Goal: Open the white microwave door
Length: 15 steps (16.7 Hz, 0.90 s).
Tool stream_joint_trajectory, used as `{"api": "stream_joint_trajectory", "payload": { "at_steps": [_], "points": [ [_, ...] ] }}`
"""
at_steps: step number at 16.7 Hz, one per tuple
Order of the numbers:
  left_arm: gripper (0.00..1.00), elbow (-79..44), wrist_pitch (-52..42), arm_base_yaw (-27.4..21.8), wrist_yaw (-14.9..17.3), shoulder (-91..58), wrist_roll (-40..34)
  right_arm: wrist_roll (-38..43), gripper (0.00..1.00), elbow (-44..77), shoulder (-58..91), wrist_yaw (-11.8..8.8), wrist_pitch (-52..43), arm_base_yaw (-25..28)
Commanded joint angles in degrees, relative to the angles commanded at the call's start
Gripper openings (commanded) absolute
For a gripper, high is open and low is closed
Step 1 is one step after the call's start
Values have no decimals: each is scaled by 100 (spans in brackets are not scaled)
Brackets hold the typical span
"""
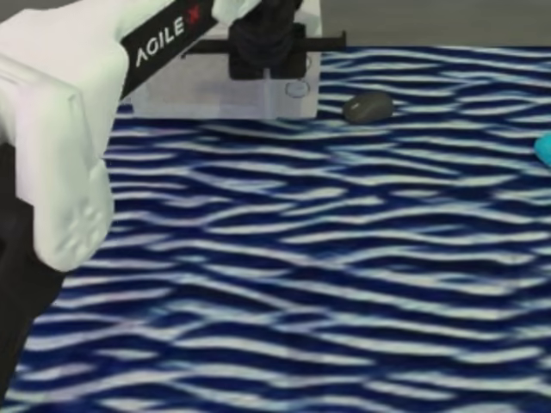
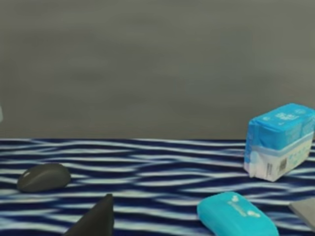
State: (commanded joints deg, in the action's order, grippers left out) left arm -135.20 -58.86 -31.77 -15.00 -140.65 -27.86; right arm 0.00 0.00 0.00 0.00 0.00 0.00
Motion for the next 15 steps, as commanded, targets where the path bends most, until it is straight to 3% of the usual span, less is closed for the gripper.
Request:
{"api": "stream_joint_trajectory", "payload": {
  "at_steps": [5,15],
  "points": [
    [0,952,467,-35,-59,539,-92,0,100,0,0,0,0,0],
    [0,983,486,-36,-61,563,-95,0,100,0,0,0,0,0]
  ]
}}
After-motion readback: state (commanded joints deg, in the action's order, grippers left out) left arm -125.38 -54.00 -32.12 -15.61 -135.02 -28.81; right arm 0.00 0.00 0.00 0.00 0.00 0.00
